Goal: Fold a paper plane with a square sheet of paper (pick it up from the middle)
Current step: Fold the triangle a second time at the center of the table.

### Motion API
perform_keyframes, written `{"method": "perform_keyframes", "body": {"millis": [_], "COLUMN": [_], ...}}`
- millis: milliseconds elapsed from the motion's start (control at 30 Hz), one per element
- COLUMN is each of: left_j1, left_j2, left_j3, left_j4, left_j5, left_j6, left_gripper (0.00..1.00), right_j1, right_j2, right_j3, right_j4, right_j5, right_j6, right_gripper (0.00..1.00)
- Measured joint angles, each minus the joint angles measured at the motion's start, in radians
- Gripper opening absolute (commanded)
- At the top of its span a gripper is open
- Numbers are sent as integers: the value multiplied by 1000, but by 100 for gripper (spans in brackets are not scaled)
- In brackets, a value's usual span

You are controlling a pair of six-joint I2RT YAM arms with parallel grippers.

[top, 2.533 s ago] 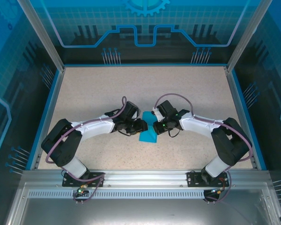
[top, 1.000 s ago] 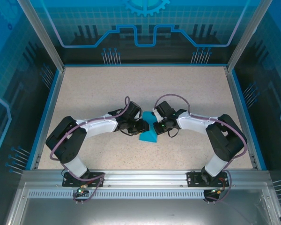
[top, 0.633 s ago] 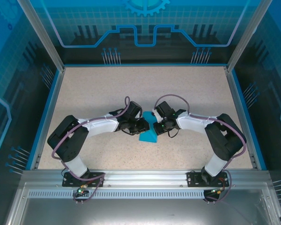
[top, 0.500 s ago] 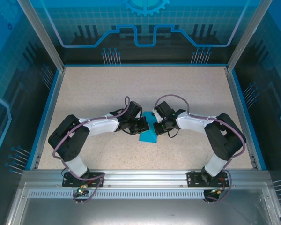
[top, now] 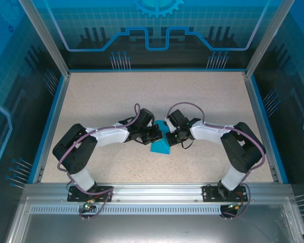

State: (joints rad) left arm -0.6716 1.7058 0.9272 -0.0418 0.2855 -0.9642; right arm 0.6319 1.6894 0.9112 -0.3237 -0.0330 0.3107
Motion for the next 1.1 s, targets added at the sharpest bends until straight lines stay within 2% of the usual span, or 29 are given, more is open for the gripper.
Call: {"method": "perform_keyframes", "body": {"millis": [1100], "left_j1": [0], "left_j2": [114], "left_j3": [0], "left_j4": [33], "left_j5": [26], "left_j6": [-5], "left_gripper": [0], "right_j1": [0], "right_j2": [8], "right_j3": [-1], "right_j4": [0], "right_j5": [6], "right_j6": [3], "right_gripper": [7]}}
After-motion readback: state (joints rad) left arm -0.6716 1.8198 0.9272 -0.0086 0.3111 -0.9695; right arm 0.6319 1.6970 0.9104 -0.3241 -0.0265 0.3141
